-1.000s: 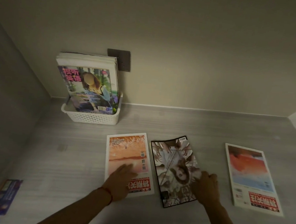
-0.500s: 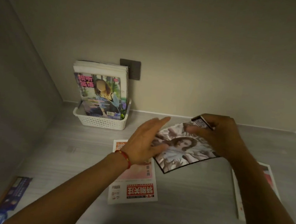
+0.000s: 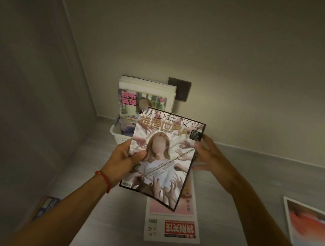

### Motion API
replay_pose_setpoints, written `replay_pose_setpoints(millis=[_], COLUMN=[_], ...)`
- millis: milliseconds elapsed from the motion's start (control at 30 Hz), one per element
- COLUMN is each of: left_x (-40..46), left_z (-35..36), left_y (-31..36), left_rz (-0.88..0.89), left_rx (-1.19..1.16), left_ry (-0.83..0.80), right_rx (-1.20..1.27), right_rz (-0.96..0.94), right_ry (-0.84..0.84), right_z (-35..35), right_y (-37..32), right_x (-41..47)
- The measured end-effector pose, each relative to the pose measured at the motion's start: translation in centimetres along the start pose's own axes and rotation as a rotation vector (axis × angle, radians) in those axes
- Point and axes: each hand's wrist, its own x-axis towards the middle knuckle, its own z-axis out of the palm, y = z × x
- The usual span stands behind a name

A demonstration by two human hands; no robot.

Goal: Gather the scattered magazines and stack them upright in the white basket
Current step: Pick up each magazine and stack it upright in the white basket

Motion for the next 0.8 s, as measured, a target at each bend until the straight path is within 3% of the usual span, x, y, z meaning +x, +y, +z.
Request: replay_pose_setpoints(millis=[33,167,267,400,533,800], left_x=[0.5,4.2,7.6,11.7,14.5,17.3], left_z=[-0.9,-4.9,-8.1,-11.3,-12.5,-12.8], left_y=[0.4,2.2,3.4,3.3,1.2,-1.5], left_rz=[0.009,0.083,0.228,0.223,0.11,0.007], left_rx=[0.001,0.066,0.215,0.542,0.456,0.308], left_ry=[0.016,0.124,0.241,0.376,0.355,0.379], right_rx=[-0.027,-0.378,-0.485,-0.524,-0.528,-0.622], right_rz=[-0.064,-0.336,-0.476,-0.465,-0.402,-0.203], right_ry=[-0.041,0.235,0.361,0.42,0.467,0.384], right_z=[1.3,5.0,7.0,9.2,10.6,12.1], right_y=[0.0,-2.7,-6.1,-7.6,-7.1,-4.2], right_x=[0.9,5.2,7.8,11.4,13.9,17.6])
